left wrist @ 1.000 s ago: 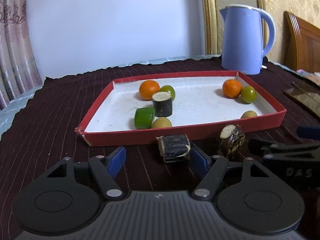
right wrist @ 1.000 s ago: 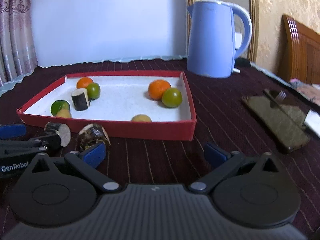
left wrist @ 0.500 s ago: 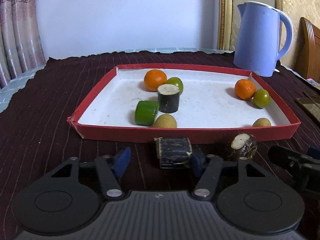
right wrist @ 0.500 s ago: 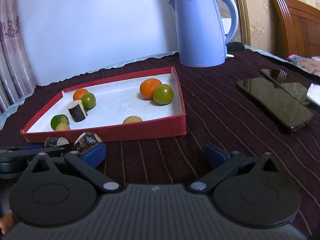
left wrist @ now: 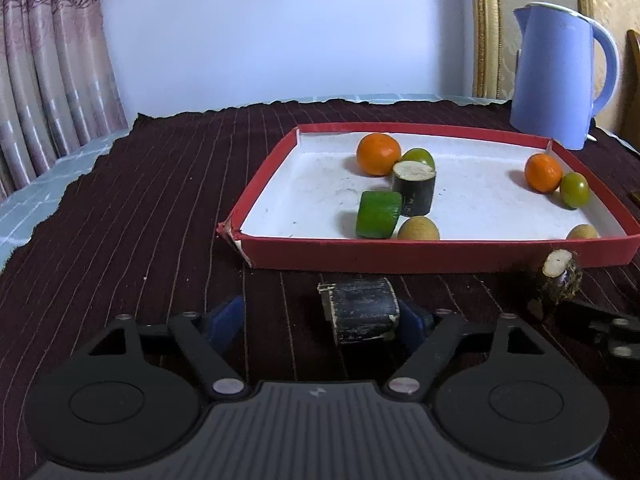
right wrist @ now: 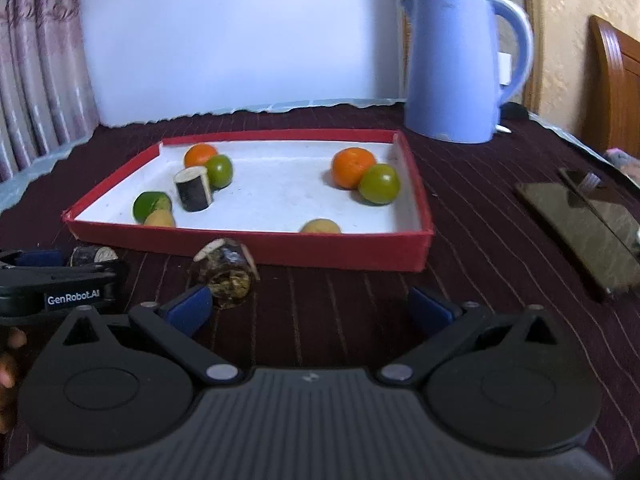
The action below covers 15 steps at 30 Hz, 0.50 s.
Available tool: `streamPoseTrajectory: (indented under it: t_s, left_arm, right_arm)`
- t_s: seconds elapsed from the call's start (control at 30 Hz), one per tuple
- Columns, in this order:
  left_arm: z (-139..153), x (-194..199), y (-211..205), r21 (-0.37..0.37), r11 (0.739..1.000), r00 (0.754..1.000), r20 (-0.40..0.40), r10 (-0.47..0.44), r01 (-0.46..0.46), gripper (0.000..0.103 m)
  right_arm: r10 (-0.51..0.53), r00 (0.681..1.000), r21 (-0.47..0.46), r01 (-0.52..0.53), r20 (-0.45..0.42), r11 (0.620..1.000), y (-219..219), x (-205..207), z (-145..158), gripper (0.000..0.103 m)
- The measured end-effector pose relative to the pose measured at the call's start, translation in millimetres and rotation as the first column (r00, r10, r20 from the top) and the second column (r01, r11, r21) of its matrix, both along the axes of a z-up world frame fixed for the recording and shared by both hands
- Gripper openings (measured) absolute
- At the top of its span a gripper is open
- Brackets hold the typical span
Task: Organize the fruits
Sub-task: 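Close the left tool on a dark cylindrical piece while the right tool grasps a dark brown root piece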
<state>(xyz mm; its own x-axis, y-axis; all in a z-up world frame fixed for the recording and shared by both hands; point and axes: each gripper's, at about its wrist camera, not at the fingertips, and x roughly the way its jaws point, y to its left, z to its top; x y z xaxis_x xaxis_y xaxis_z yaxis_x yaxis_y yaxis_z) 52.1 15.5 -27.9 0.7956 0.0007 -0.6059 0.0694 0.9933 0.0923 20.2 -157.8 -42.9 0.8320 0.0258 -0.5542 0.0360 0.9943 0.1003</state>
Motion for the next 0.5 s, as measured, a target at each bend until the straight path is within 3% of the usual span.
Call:
streamPoseTrajectory:
  t_s: [0.13,0.27,0.33,0.4,0.5]
  left_arm:
    - [-0.4,1.6,3.5,-0.022,1.000,1.000,-0.015,0.020,-0.020,0.089]
    - [-0.8,1.3,4.5,-0.023,0.999,0.999,-0.018,0.031,-0.032,0.094]
    - [-0.7,1.3,3.6,-0.012,0.999,0.999,-0.017,0.037,-0.038,0.099]
    - [-1.0,1.5,2.5,0.000,0.999,0.999,-0.016,0.041,-0.041,0.099]
    - [-1.2,2.5,3.2,0.001,0.999,0.999,-0.019,0.049,-0.049,0.101]
  right_arm:
    - [0.046,0.999,-0.006,-0.046,0.003,0.999,12.5,10.0,2.3,0.101]
    - [0.063,0.997,-0.093,-0.066,-0.038,0.993,27.8,24.8,1.1,0.087]
    - [0.069,0.996,-0.087,-0.074,-0.058,0.993,28.9,30.5,-2.4,0.082]
    - [0.062,0.997,-0.078,-0.066,-0.055,0.995,27.8,31.5,-2.1,0.082]
    - [0.029,0.998,-0.093,-0.034,-0.058,0.995,28.3,30.9,-3.2,0.094]
